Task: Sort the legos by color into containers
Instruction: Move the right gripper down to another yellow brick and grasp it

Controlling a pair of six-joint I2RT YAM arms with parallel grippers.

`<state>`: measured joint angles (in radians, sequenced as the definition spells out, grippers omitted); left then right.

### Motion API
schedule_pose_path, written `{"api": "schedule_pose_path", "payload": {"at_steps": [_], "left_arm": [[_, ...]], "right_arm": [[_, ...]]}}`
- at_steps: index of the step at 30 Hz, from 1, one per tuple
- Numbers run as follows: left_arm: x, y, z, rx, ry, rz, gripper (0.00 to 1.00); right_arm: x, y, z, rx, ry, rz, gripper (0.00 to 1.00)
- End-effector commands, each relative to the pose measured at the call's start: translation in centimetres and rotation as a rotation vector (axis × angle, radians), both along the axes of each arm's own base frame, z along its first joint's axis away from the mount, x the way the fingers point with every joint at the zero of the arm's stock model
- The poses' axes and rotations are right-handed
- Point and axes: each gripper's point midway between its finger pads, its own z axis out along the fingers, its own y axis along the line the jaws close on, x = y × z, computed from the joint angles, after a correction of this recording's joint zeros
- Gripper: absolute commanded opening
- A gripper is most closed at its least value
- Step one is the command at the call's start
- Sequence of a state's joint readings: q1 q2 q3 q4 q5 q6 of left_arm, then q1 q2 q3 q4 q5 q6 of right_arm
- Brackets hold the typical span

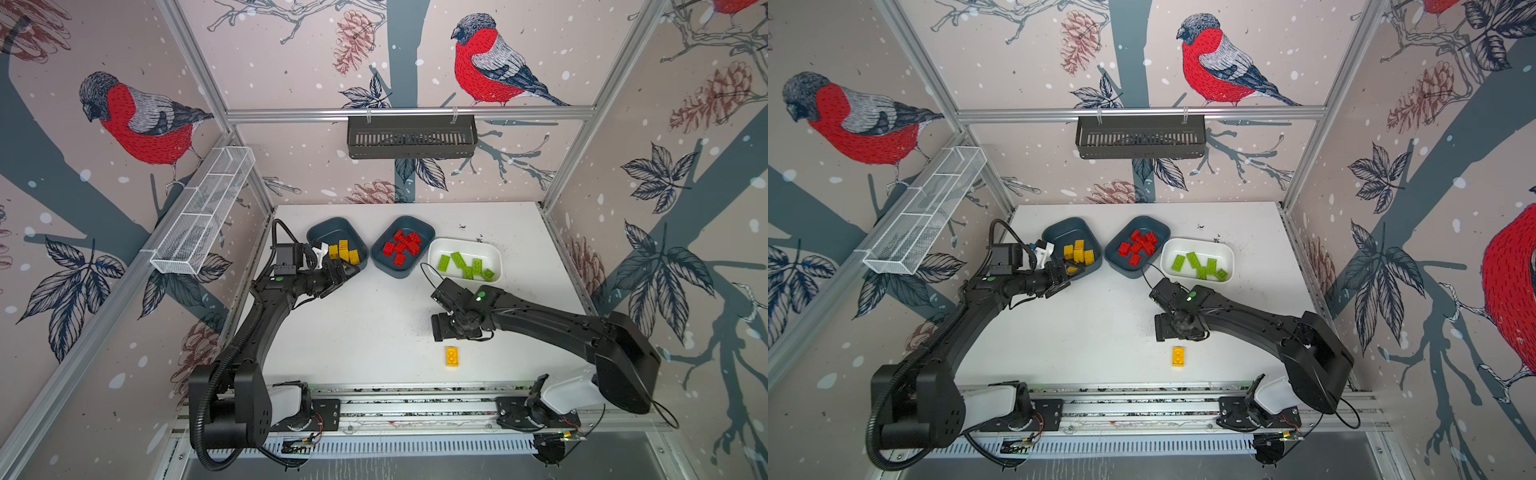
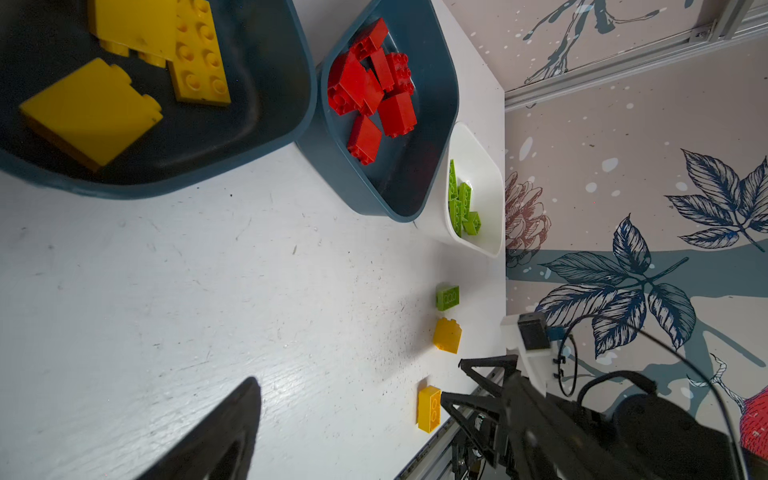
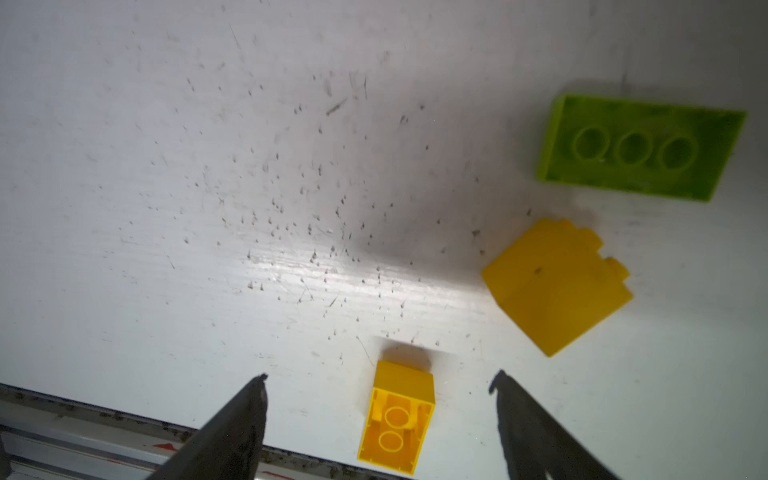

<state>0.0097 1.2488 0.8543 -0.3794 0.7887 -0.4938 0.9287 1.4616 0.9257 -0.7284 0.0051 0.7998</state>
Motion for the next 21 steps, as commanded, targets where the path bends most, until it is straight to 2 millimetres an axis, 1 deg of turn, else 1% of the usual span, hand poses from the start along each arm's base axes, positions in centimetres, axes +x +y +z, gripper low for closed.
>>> {"api": "schedule_pose_path", "payload": {"at_steps": [1,5,8,11,16,19,21], "left_arm": [[0.2,-0.2,0.8,-0.013,-0.036,-0.016,0.91],[-0.2,-0.2,0.6,0.005,-0.022,-0.027,0.91],[-0.3,-0.2,0.4,0.011,-0.015,-0.033,0.91],[-0.2,-0.2,0.2,0.013,-0.010,-0.034,0.91],[0.1,-0.2,0.2,0.011,-0.005,-0.033,0.91],[0.1,-0.1,0.2,0.014,-0.003,-0.034,0.91],[0.1,-0.1,0.3,0.021,-0.004,-0.035,0.91]], "right_arm": [[-1.2,0.0,-1.4,-0.033,0.012,-0.037,0.82],[-2.9,0.0,-2.8,-0.066,0.038,-0.040,0.75],[-3.7,-0.4,-3.2,-0.093,0.041,-0.042,0.71],[-4.3,-0.6,-3.6,-0.082,0.054,-0.054,0.63],[-4.2,-0.8,-4.1,-0.087,0.044,-0.054,0.44],[-3.7,-0.5,-4.1,-0.083,0.027,-0.051,0.33],[-3.2,-0.3,-4.0,-0.080,0.017,-0.047,0.24]]}}
